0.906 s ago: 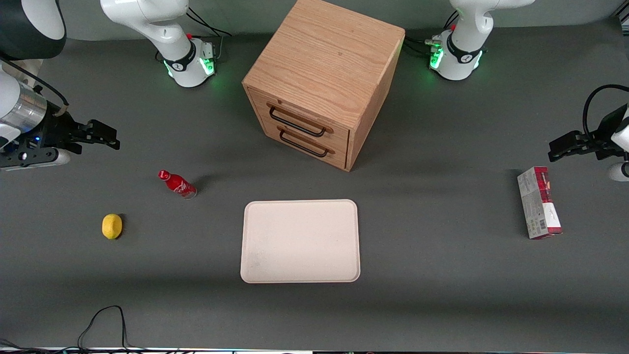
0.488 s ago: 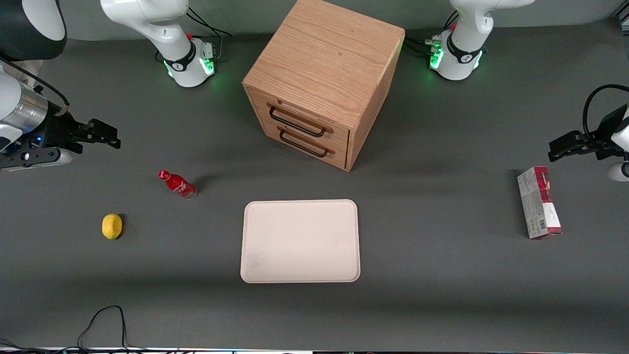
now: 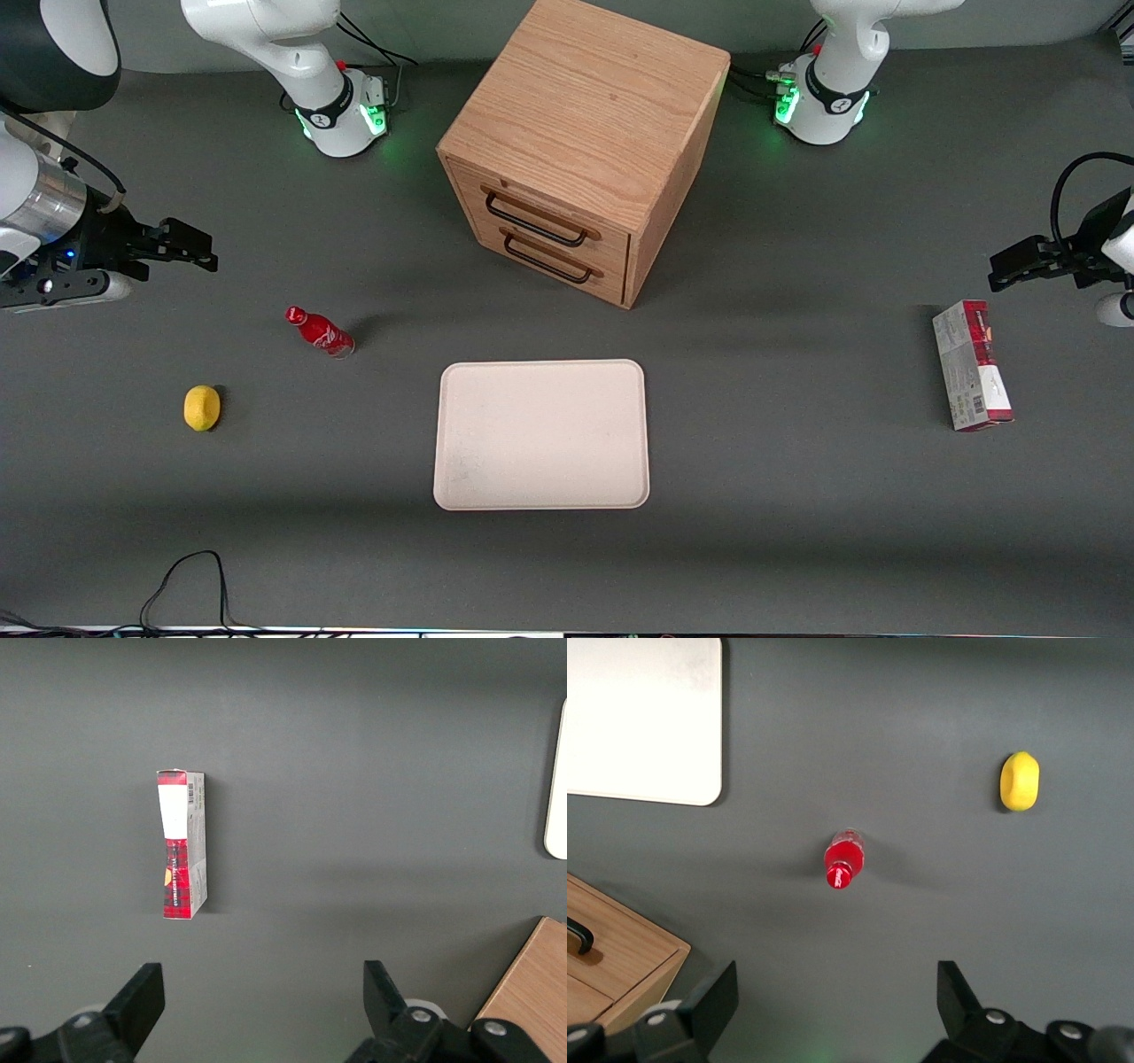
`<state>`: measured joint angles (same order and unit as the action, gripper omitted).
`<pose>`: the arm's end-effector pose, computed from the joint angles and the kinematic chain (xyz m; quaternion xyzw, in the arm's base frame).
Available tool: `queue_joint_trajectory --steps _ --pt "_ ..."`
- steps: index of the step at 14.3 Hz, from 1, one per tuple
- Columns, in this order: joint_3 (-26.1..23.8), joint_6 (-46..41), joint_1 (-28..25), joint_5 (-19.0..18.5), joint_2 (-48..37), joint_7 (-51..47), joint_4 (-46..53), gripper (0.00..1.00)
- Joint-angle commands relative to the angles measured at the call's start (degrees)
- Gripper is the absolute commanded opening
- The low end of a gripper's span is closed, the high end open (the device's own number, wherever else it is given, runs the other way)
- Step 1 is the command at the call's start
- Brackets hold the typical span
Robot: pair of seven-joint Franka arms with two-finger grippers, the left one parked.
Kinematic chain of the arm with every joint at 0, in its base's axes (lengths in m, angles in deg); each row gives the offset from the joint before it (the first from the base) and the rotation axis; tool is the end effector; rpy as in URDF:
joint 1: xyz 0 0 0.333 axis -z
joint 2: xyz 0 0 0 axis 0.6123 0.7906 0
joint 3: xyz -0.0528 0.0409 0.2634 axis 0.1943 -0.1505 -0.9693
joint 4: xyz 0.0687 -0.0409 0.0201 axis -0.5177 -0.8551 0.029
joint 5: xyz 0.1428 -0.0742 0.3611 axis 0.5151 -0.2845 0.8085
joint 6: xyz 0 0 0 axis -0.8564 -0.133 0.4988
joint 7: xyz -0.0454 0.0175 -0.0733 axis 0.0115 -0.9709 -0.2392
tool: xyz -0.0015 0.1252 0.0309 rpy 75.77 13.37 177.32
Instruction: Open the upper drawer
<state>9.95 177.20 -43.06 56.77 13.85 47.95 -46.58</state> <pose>0.5522 0.0239 0.5097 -0.9985 -0.0404 0.0354 0.0145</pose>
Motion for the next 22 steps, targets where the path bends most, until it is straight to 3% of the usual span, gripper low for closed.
queue_joint_trajectory --steps 1,8,10,19,22 --pt "-0.28 -1.68 0.29 -0.05 1.87 0.61 4.17 1.0" --pt "-1.51 -2.65 -2.42 1.27 6.17 0.79 8.92 1.0" --pt "-1.51 -1.77 -4.7 3.28 7.67 1.22 10.85 1.0" --pt "-1.6 1.83 -16.48 3.73 14.26 11.84 14.91 1.0" --pt "-3.08 2.1 -17.46 4.08 16.98 12.83 15.43 0.99"
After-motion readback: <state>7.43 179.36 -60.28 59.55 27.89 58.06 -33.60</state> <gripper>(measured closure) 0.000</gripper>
